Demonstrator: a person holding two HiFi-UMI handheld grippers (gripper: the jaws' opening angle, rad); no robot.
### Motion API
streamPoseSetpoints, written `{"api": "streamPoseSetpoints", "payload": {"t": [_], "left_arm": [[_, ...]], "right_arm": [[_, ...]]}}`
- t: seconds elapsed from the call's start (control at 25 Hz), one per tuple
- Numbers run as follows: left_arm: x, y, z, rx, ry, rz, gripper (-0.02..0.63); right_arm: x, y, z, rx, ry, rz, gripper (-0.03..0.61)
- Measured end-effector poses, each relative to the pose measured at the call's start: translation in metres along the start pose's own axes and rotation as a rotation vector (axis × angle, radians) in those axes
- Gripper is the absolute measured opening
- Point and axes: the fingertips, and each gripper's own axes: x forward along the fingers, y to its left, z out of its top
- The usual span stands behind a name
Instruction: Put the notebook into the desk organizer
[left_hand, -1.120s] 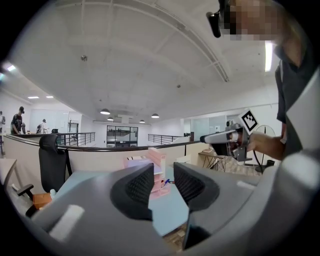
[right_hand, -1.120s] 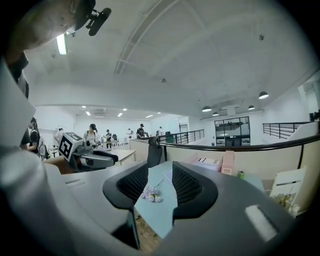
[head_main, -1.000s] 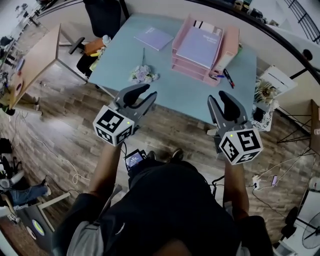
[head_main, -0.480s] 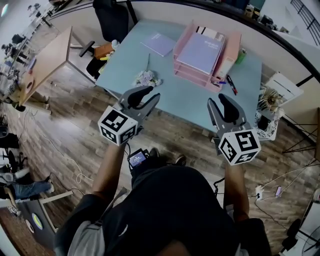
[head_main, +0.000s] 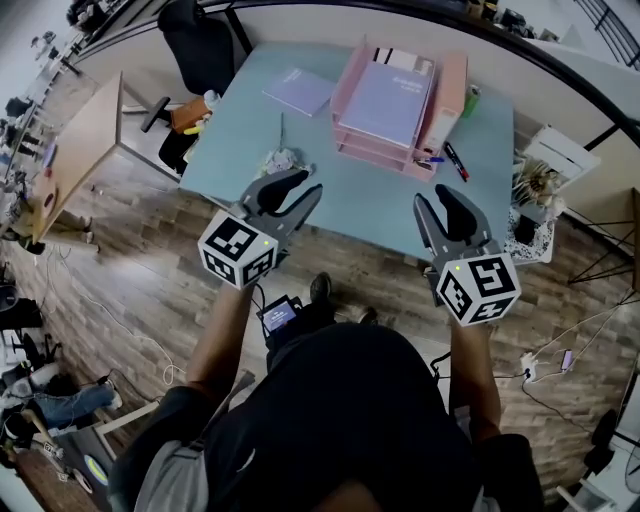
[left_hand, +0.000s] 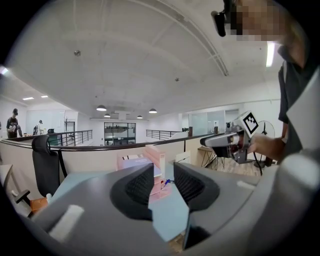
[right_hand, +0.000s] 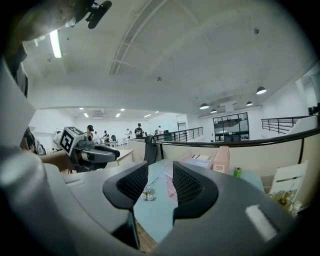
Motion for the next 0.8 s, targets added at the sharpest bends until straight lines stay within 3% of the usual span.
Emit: {"api": "streamPoseSetpoints", "payload": {"t": [0.8], "left_arm": [[0.057,0.072,0.005,0.023,-0.001,-0.222,0.178]], "right_arm": [[0.049,-0.018,0.01,0.038,-0.008,-0.24,0.144]]}}
